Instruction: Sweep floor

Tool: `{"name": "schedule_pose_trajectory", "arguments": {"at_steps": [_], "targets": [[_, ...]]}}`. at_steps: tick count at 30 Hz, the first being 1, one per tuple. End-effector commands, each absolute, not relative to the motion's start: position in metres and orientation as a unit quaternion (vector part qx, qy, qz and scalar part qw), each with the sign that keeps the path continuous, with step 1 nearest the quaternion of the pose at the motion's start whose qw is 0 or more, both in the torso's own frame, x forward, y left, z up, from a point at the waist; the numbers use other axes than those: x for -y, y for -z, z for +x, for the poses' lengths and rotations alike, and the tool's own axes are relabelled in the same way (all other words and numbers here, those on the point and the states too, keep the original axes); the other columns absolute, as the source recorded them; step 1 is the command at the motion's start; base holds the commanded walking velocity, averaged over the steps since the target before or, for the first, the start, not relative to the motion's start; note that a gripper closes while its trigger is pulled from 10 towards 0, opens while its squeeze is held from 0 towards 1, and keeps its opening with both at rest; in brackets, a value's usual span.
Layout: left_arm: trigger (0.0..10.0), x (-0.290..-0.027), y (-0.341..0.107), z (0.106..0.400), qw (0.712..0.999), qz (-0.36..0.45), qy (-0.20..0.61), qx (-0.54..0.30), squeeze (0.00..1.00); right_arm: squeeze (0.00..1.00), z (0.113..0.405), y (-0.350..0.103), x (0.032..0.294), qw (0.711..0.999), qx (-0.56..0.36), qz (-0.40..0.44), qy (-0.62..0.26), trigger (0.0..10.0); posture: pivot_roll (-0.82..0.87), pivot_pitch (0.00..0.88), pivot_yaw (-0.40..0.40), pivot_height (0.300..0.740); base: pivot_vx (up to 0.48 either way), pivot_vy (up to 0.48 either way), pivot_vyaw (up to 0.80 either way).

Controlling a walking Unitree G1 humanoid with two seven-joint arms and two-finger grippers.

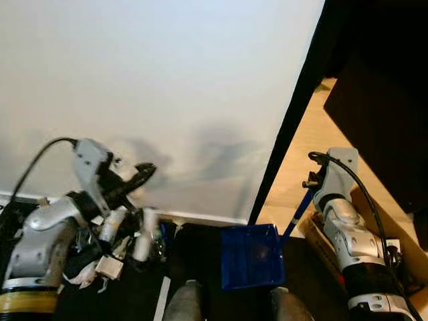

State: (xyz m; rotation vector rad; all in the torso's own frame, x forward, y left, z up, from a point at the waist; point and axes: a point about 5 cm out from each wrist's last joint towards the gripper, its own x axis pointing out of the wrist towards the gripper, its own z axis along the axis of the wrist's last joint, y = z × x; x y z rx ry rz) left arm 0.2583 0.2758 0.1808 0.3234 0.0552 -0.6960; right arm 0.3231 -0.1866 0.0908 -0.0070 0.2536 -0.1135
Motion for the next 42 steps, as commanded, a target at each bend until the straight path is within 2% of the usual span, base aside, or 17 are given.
{"name": "schedule_pose_trajectory", "arguments": {"at_steps": [1,6,10,16,22,25,31,33,36,38,42], "targets": [[10.0,-0.297,-0.181,0.256,0.922,0.212,0.319,-0.051,0.0,0.0,0.315,-0.073,0.189,0.985,-0.161,-0.001,0.063,10.0,0.12,0.185,0.009,0.74,0.0,0.0,0.0],[10.0,-0.318,-0.173,0.263,0.934,0.216,0.278,-0.07,0.0,0.0,0.315,-0.072,0.186,0.985,-0.162,0.0,0.06,10.0,0.12,0.186,0.007,0.74,0.0,0.0,0.0],[10.0,-0.322,-0.161,0.268,0.942,0.201,0.255,-0.078,0.0,0.0,0.315,-0.074,0.186,0.985,-0.16,0.001,0.06,10.0,0.11,0.19,0.006,0.74,0.0,0.0,0.0],[10.0,-0.319,-0.112,0.281,0.955,0.182,0.202,-0.119,0.0,0.0,0.316,-0.08,0.191,0.987,-0.147,0.001,0.057,10.0,0.08,0.218,-0.01,0.74,0.0,0.0,0.0],[10.0,-0.306,-0.092,0.289,0.964,0.15,0.181,-0.128,0.0,0.0,0.315,-0.089,0.186,0.992,-0.121,0.021,0.028,10.0,0.05,0.231,-0.018,0.74,0.0,0.0,0.0],[10.0,-0.284,-0.084,0.298,0.976,0.071,0.179,-0.104,0.0,0.0,0.312,-0.097,0.184,0.995,-0.098,0.029,0.012,10.0,0.03,0.229,-0.02,0.74,0.0,0.0,0.0],[10.0,-0.27,-0.079,0.302,0.978,-0.009,0.192,-0.085,0.0,0.0,0.312,-0.098,0.187,0.995,-0.094,0.027,0.013,10.0,0.02,0.224,-0.022,0.74,0.0,0.0,0.0],[10.0,-0.26,-0.076,0.302,0.972,-0.056,0.214,-0.075,0.0,0.0,0.312,-0.099,0.189,0.995,-0.091,0.029,0.013,10.0,0.02,0.22,-0.029,0.74,0.0,0.0,0.0],[10.0,-0.254,-0.075,0.301,0.967,-0.081,0.232,-0.069,0.0,0.0,0.313,-0.1,0.189,0.995,-0.091,0.03,0.012,10.0,0.02,0.217,-0.033,0.74,0.0,0.0,0.0],[10.0,-0.239,-0.077,0.3,0.953,-0.132,0.267,-0.05,0.0,0.0,0.314,-0.101,0.188,0.995,-0.091,0.031,0.007,10.0,0.02,0.217,-0.038,0.74,0.0,0.0,0.0],[10.0,-0.216,-0.094,0.304,0.93,-0.179,0.32,-0.004,0.0,0.0,0.316,-0.102,0.185,0.995,-0.09,0.032,-0.004,10.0,0.03,0.211,-0.051,0.74,0.0,0.0,0.0]]}}
